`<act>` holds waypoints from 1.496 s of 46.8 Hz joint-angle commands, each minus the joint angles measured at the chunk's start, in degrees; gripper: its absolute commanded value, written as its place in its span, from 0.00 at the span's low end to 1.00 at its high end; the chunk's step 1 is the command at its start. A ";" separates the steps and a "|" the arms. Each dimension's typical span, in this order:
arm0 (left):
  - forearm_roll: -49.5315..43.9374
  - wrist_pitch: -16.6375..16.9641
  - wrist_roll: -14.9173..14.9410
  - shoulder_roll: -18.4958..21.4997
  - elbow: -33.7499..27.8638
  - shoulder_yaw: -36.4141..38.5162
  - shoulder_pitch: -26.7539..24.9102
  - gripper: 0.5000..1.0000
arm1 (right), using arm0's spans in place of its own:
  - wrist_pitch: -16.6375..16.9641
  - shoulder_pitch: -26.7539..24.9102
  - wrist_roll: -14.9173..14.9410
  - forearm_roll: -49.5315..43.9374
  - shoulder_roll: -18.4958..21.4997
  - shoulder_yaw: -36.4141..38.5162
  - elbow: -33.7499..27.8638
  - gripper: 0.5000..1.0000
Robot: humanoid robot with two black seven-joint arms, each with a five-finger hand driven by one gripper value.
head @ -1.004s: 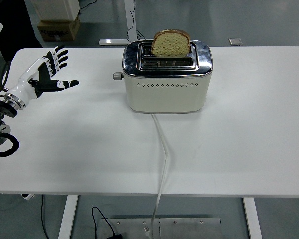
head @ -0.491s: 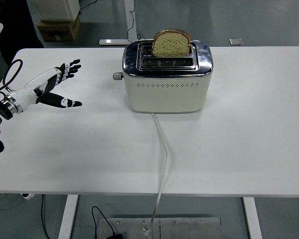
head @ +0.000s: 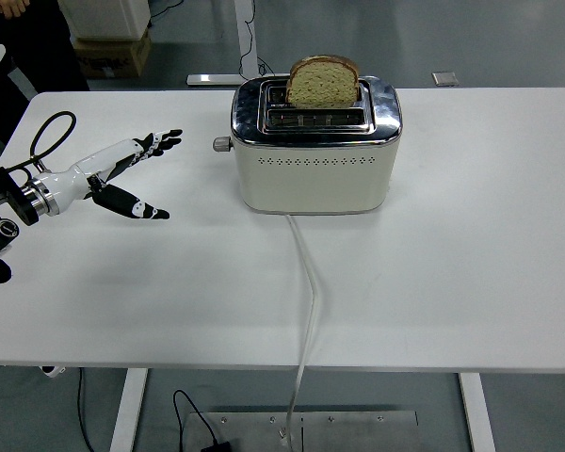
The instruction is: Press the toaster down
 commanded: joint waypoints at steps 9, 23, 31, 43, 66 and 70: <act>0.30 0.17 3.16 -0.53 0.01 0.73 -1.59 1.00 | 0.00 0.04 0.00 -0.08 0.00 -0.05 -0.03 1.00; -0.05 0.17 3.52 -2.12 0.01 0.73 -1.94 1.00 | 0.00 -0.04 0.00 -0.08 0.00 -0.05 0.06 1.00; -0.14 0.17 3.61 -3.17 0.01 0.99 -2.56 1.00 | 0.00 0.04 0.00 0.01 0.00 0.04 0.06 1.00; -0.05 0.17 3.69 -4.05 0.01 2.75 -3.00 1.00 | 0.00 0.04 0.00 -0.08 0.00 0.04 -0.03 1.00; -0.14 0.35 4.84 -4.66 0.19 4.33 -3.61 1.00 | 0.00 -0.04 0.00 -0.08 0.00 -0.05 0.06 1.00; -0.14 0.61 4.84 -4.84 0.19 4.42 -3.61 1.00 | 0.00 0.04 0.00 -0.08 0.00 -0.05 0.06 1.00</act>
